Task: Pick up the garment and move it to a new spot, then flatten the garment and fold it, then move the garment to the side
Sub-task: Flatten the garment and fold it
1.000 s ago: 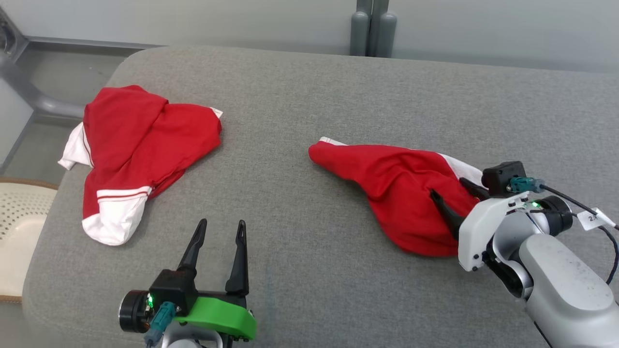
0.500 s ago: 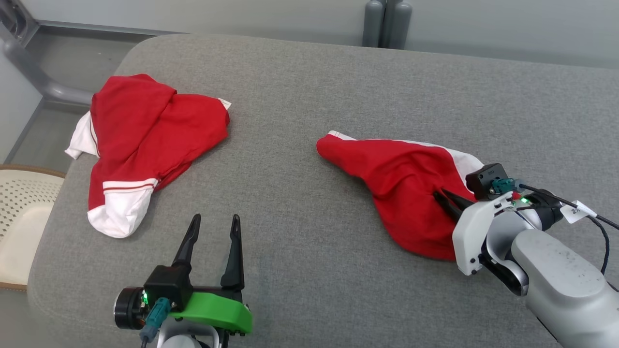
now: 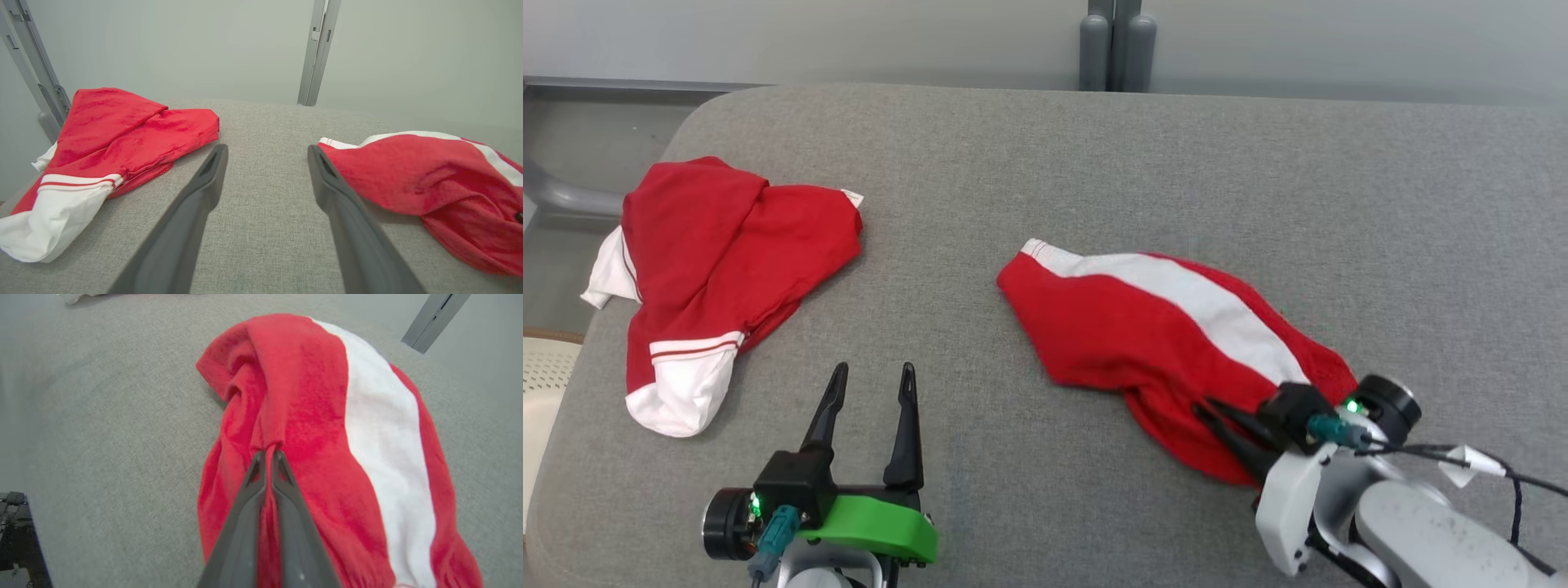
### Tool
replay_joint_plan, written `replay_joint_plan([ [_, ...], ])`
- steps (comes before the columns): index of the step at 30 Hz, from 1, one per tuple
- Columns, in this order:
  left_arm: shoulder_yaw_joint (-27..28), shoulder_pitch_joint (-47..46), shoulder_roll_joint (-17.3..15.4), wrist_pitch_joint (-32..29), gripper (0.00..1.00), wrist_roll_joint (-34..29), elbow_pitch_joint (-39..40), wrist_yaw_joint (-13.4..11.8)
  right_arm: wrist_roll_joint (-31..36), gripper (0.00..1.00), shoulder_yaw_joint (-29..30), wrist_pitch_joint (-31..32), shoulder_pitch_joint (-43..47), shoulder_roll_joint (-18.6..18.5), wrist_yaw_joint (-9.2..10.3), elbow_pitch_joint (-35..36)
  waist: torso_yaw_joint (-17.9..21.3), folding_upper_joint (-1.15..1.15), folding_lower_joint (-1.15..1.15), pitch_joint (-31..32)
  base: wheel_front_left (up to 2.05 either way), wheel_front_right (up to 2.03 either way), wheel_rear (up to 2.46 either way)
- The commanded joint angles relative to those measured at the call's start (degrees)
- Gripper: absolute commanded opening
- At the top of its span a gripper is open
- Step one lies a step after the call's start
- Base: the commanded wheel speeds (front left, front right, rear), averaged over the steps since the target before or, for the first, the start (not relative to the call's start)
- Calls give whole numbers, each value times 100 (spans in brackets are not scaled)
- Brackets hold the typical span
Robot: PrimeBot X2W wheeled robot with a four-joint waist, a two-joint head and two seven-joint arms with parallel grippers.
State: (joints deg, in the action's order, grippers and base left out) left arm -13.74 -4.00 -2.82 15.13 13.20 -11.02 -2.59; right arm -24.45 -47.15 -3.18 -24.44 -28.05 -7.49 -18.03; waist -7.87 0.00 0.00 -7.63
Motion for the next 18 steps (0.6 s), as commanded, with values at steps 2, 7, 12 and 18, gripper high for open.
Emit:
replay_joint_plan([
  [2, 36, 64, -13, 4, 100, -71, 28, 20, 109, 0, -112, 88, 370, -64, 0, 158, 107, 0, 0, 23, 0, 0, 0],
  [7, 63, 55, -14, 3, 100, -107, 39, 41, 376, 0, -85, 191, 796, -166, 0, 177, 224, 0, 0, 1, 0, 0, 0],
  [12, 90, 30, -13, 3, 100, -126, 38, 59, 622, 0, 225, 116, 946, -138, 4, 55, 334, 0, 0, -22, 0, 0, 0],
  [18, 85, 7, -14, 3, 100, -117, 16, 68, 771, 0, 650, 23, 1021, -46, 4, 108, 422, 0, 0, -9, 0, 0, 0],
])
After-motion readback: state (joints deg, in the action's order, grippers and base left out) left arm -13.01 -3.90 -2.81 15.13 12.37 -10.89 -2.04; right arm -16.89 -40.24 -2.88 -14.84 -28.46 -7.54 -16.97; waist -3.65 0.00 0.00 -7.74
